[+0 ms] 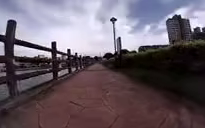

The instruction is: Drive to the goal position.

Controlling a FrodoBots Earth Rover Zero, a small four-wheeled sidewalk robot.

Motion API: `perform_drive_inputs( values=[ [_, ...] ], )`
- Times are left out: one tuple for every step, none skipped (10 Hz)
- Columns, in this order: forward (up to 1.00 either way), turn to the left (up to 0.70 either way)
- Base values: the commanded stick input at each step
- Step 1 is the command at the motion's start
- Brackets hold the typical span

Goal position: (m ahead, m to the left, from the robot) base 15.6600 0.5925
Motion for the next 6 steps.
perform_drive_inputs(
  values=[
    [0.70,0.05],
    [0.70,0.05],
    [0.70,0.05],
    [0.70,0.06],
    [0.70,0.05],
    [0.70,0.05]
  ],
)
